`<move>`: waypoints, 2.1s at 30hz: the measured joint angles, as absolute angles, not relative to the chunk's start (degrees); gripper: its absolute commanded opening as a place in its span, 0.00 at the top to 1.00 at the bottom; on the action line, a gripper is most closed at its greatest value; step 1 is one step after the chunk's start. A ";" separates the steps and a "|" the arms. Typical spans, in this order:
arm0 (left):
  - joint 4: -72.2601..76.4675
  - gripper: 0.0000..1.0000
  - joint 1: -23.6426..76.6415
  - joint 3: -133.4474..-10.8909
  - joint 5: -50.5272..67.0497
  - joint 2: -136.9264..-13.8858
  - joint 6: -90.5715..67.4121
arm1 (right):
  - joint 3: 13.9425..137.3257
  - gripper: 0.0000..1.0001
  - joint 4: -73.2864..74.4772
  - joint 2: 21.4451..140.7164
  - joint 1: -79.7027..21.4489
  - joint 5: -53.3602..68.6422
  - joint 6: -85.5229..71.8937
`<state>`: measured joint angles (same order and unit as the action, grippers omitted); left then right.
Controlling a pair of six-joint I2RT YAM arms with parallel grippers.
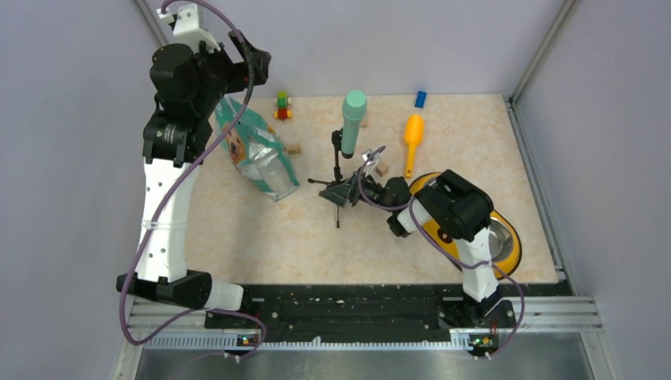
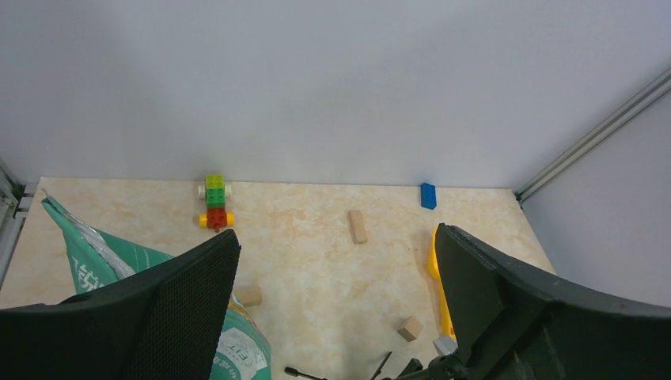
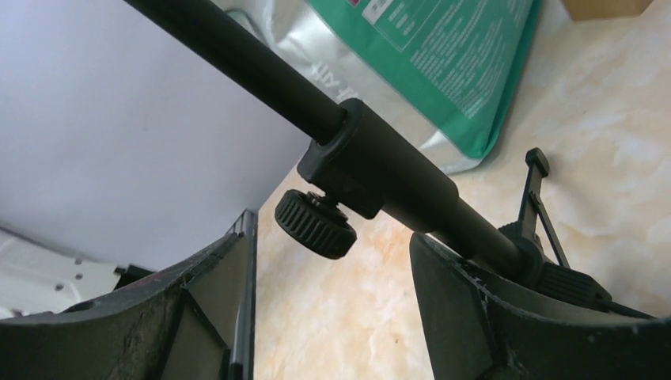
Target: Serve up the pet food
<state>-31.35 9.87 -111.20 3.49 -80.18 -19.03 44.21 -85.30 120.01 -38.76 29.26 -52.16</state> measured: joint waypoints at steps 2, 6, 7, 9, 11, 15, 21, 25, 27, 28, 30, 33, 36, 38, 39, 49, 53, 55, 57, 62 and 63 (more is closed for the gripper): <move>-31.46 0.02 9.87 -111.20 3.31 -80.12 -18.65 | 46.04 0.23 -84.86 121.12 -38.68 28.34 -51.99; -31.51 0.02 9.87 -111.20 2.85 -79.96 -17.91 | 49.01 0.21 -83.20 123.09 -38.00 26.87 -51.59; -31.51 0.02 9.87 -111.20 2.66 -79.94 -17.80 | 49.80 0.20 -82.91 123.55 -37.80 26.48 -51.55; -31.51 0.02 9.87 -111.09 2.28 -79.85 -17.61 | 51.94 0.20 -82.41 124.88 -37.47 25.15 -51.44; -31.53 0.02 9.87 -110.98 1.96 -79.77 -17.37 | 54.17 0.20 -81.67 126.45 -37.15 23.24 -51.55; -31.53 0.02 9.87 -110.72 1.56 -79.61 -16.73 | 57.63 0.20 -81.32 128.84 -36.84 19.16 -52.58; -31.57 0.02 9.87 -110.24 0.08 -79.61 -15.92 | 63.99 0.20 -78.52 131.87 -36.73 13.23 -53.04; -31.59 0.02 9.87 -109.78 -1.39 -79.59 -15.14 | 69.30 0.20 -76.40 134.58 -36.14 10.24 -53.32; -31.68 0.02 9.87 -109.65 -2.00 -79.59 -14.83 | 71.50 0.20 -74.98 135.50 -35.68 8.86 -53.28; -31.68 0.02 9.87 -109.60 -2.22 -79.59 -14.76 | 72.55 0.20 -74.22 135.87 -35.40 8.40 -53.23; -31.70 0.02 9.87 -109.58 -2.70 -79.59 -14.57 | 74.83 0.20 -73.01 136.81 -34.65 7.64 -53.21; -31.73 0.02 9.87 -109.56 -3.36 -79.59 -14.11 | 77.87 0.20 -71.94 138.39 -33.26 7.18 -53.15; -31.77 0.02 9.87 -109.16 -4.05 -79.35 -13.52 | 80.64 0.20 -70.04 139.46 -31.83 6.96 -52.51; -31.79 0.02 9.87 -109.06 -4.36 -79.24 -13.30 | 82.56 0.20 -68.66 140.20 -30.98 6.87 -52.05; -31.79 0.02 9.87 -109.06 -4.45 -79.24 -13.26 | 83.74 0.20 -67.99 140.79 -30.55 6.79 -51.94; -32.51 0.02 9.87 -109.06 -5.69 -79.22 -12.23 | 92.03 0.20 -62.70 144.31 -27.09 5.74 -49.80; -33.36 0.02 9.87 -109.06 -6.15 -79.22 -12.25 | 94.76 0.20 -60.90 145.56 -25.69 5.28 -49.01; -33.67 0.02 9.87 -109.06 -6.42 -79.22 -12.27 | 96.60 0.20 -60.14 146.45 -25.19 5.30 -48.58; -33.82 0.02 9.87 -109.06 -6.55 -79.22 -12.27 | 97.71 0.20 -59.48 147.00 -24.84 5.34 -48.10; -34.65 0.02 9.87 -109.06 -7.44 -79.24 -13.06 | 98.70 0.20 -57.71 147.17 -24.34 5.74 -47.09; -34.92 0.02 9.87 -109.08 -8.01 -79.26 -13.52 | 98.70 0.20 -57.74 147.17 -24.23 6.22 -47.11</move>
